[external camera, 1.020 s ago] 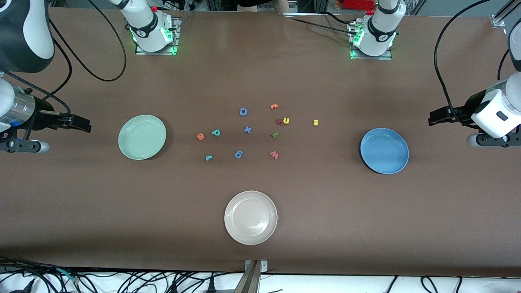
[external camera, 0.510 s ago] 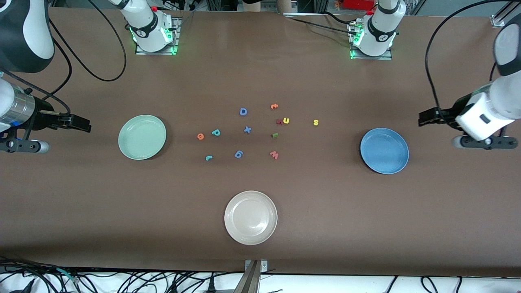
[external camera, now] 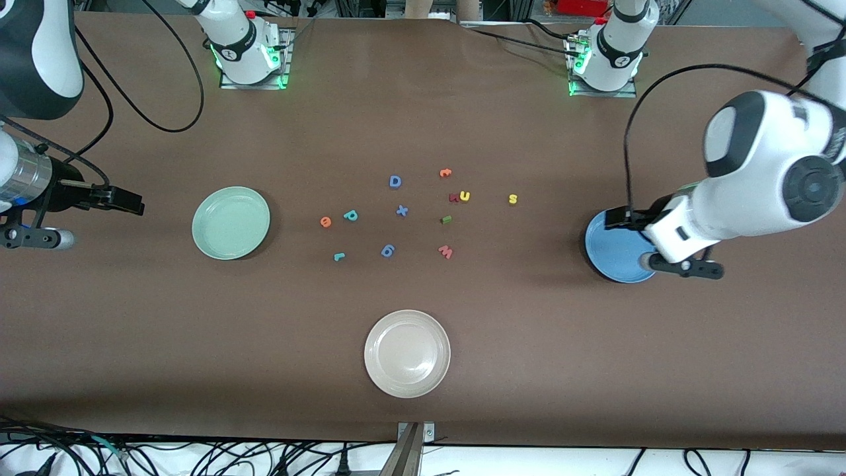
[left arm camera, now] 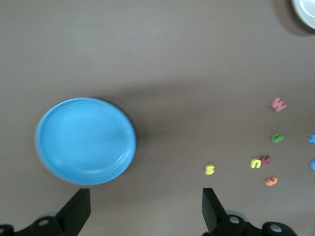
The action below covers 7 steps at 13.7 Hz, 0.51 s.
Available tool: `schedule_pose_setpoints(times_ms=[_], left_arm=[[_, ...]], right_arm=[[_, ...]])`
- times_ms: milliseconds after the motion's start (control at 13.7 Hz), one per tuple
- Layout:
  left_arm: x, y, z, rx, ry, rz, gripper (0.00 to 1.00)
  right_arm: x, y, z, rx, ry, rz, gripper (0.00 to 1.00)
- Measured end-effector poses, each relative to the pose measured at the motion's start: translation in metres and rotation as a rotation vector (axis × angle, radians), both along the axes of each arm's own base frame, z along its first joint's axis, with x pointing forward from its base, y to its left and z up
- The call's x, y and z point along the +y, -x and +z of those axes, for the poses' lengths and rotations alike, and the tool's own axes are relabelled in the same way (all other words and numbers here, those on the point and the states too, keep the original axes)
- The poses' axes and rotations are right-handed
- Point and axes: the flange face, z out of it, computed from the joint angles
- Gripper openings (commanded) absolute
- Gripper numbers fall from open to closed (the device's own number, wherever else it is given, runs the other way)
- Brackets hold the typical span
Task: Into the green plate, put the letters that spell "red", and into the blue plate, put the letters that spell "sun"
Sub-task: 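Move the left gripper toward the letters while the right gripper reaches out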
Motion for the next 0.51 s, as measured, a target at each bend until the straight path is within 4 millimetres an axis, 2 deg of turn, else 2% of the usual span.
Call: schedule_pose_setpoints(times_ms=[146,364,510], left_arm=[[-0.037,0.005,-0.017,-0.012,0.014,0.010,1.00],[-0.083,0.024,-0.043,-0.016,0.017,0.004,1.00],[-0.116,0.045,-0.073,-0.056,0.019,-0.004,1.00]], right_arm=[[0.000,0.000,0.000,0.000,0.000,0.000,1.00],[0.004,0.000,0.000,0.003,0.000,0.006,0.99],[0.004,0.000,-0.001,0.004,0.000,0.002,0.99]])
